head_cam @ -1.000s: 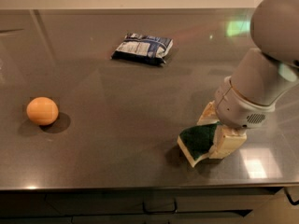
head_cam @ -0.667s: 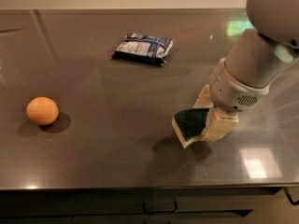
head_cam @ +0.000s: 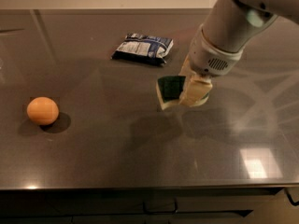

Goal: Move sponge near blue chip bag

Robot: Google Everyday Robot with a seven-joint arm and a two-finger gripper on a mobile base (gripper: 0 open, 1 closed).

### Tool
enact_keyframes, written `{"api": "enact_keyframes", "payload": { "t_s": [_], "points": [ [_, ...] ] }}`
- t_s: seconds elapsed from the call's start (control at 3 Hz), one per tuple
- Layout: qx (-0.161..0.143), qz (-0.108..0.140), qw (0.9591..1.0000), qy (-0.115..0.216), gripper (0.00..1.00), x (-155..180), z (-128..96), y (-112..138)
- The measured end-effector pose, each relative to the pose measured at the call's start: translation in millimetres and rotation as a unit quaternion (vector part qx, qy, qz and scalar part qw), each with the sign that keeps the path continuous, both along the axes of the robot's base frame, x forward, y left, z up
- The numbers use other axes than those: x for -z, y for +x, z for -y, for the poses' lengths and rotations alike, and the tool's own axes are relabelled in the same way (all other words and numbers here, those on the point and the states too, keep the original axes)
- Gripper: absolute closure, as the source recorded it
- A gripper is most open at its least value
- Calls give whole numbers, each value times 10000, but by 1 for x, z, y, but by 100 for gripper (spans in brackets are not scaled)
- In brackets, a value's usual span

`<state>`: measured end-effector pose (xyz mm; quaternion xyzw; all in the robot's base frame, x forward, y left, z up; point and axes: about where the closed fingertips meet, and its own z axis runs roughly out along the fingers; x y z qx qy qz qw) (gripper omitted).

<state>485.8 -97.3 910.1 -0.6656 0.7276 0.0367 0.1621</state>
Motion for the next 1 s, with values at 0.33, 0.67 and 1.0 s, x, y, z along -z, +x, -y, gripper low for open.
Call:
{"api": "enact_keyframes", "payload": {
  "t_s": [0.33, 0.67, 1.0],
  "points": [
    [244, 127, 9995, 146, 100, 1, -10, 45],
    [392, 245, 9985, 298, 100, 8, -17, 85],
    [489, 361, 9972, 435, 100, 12, -26, 120]
  ]
}}
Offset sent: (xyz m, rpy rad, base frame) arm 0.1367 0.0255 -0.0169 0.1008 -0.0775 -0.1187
